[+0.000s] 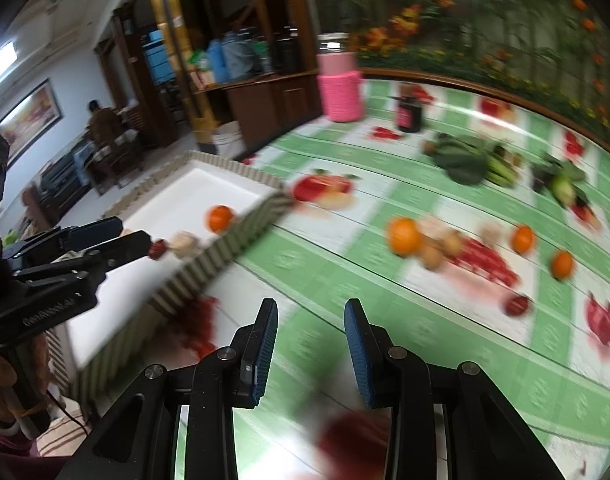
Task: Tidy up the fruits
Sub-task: 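Move both tools back over the fruit on the table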
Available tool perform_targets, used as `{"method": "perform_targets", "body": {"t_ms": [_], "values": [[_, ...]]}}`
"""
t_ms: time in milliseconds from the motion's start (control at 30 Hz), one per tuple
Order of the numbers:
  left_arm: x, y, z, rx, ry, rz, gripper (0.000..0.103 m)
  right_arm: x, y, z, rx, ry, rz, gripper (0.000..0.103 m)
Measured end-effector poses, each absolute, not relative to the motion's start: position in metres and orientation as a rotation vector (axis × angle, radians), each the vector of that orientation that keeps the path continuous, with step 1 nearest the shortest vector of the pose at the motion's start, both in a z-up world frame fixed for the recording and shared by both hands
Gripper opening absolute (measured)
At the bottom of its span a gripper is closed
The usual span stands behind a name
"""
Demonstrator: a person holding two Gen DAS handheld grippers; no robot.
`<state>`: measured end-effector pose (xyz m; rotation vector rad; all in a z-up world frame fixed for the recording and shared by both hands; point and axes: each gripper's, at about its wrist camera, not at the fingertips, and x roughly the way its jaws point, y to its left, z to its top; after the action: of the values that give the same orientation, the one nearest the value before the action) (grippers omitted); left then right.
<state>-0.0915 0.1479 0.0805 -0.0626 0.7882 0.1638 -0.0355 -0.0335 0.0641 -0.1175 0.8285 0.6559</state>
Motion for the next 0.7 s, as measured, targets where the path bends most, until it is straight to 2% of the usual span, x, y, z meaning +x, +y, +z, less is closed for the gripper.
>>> {"method": "perform_targets", "body": {"t_ms": [267, 700], "values": [[-0.062, 0.1, 0.069, -0.086, 0.847, 0.04, 0.053, -0.018, -0.112, 0.047, -0.05, 0.873, 0.499, 0.034], [-0.006, 0.056, 0.052, -0.093, 0.904, -0.025, 0.053, 0.03, -0.148, 0.03, -0.056, 0.912, 0.413, 0.038]]}}
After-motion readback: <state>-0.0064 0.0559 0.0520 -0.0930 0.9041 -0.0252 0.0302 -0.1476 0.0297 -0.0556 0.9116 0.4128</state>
